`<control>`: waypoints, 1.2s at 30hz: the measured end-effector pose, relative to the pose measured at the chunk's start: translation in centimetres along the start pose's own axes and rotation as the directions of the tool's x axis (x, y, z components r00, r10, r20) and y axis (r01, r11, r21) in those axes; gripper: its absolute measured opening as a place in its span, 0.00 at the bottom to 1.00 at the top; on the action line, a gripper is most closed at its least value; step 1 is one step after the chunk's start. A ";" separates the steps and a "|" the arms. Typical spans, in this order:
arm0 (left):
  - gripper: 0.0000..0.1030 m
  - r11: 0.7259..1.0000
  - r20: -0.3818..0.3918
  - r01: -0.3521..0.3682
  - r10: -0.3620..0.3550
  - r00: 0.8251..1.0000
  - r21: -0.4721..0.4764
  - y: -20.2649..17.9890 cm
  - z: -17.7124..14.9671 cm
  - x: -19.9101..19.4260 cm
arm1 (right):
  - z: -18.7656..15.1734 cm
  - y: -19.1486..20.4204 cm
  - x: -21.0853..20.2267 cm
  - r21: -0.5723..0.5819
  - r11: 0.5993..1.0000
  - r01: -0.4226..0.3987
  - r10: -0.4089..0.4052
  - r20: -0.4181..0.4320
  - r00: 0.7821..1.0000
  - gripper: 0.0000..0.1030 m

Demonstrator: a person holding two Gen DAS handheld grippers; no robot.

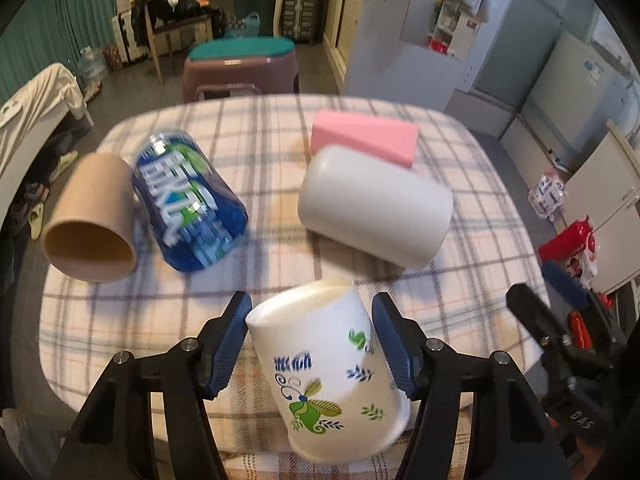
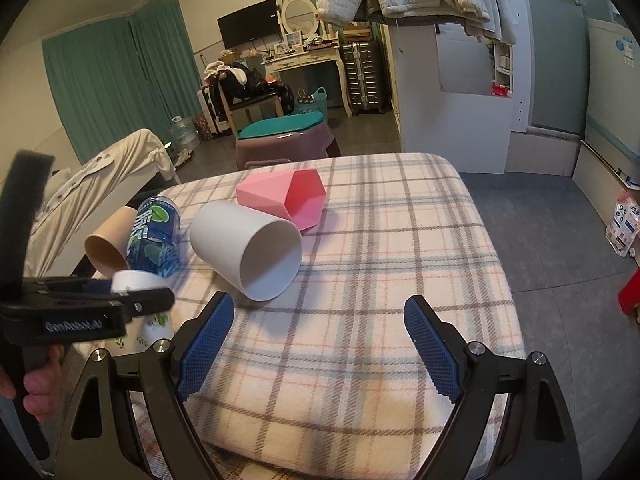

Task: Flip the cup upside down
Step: 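Turn the cup base up with the left gripper and lower it onto the table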

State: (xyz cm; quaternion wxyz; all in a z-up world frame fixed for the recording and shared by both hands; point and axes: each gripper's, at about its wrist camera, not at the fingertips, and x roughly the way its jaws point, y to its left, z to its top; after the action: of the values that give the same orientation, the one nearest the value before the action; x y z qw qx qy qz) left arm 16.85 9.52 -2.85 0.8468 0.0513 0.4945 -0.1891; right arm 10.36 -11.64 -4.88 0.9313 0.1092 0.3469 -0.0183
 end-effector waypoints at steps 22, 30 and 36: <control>0.61 0.984 0.284 -0.168 0.145 0.948 0.057 -0.2 -0.4 -1.5 | -0.7 0.8 -1.1 -0.002 1.000 0.008 -0.008 0.011 1.000 0.85; 0.61 0.982 0.308 -0.173 0.141 0.941 0.077 -0.8 -0.5 -0.7 | -1.0 1.0 -0.9 -0.009 1.000 0.013 -0.013 0.002 1.000 0.85; 0.61 0.983 0.272 -0.156 0.123 0.954 0.100 -1.2 -0.6 0.6 | -1.0 1.0 -0.6 -0.010 1.000 0.016 -0.016 -0.004 1.000 0.85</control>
State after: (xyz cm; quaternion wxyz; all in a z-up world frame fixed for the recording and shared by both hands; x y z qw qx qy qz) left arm 16.19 8.37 -3.50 0.9119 0.1115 0.3596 -0.1634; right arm 9.37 -10.44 -5.00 0.9309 0.1015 0.3500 -0.0237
